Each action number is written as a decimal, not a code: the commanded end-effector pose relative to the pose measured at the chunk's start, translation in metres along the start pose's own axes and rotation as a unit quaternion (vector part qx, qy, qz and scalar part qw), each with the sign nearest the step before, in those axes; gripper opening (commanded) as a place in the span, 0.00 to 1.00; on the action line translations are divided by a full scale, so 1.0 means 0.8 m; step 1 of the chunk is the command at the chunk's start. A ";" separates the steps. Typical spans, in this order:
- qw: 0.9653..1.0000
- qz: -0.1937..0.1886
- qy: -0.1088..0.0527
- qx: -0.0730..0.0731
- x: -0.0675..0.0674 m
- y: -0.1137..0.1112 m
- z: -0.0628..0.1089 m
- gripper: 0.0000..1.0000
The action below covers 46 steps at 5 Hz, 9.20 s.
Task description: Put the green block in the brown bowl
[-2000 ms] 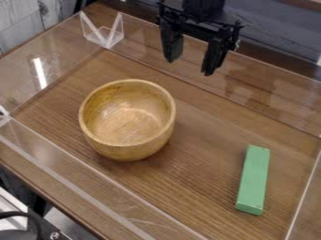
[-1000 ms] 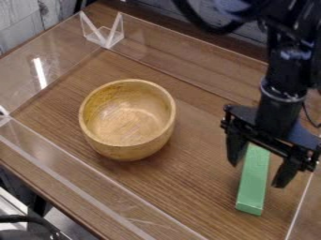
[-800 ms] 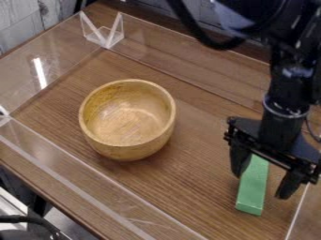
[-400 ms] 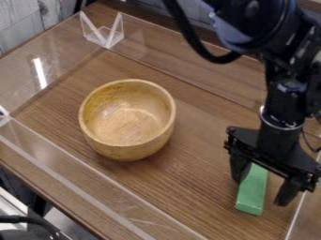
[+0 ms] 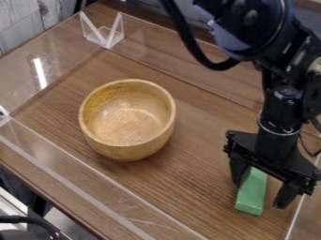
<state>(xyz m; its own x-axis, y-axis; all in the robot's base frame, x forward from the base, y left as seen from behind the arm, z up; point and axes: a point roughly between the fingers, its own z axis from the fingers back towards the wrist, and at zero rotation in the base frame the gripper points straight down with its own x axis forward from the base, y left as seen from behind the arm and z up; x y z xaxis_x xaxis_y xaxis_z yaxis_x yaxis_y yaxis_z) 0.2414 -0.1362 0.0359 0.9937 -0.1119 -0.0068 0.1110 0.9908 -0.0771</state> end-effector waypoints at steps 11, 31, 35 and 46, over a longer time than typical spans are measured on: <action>0.998 0.040 -0.028 -0.041 0.010 0.001 0.043 1.00; 0.993 0.070 -0.094 -0.027 -0.044 0.058 0.191 0.00; 0.990 0.097 -0.105 -0.021 -0.064 0.154 0.183 0.00; 0.982 0.171 -0.078 -0.025 -0.050 0.188 0.136 0.00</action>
<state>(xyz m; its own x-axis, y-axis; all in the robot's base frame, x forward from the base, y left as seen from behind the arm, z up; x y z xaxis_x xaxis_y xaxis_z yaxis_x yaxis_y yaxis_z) 0.2122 0.0226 0.1218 0.9715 0.2282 0.0645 -0.2173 0.9656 -0.1425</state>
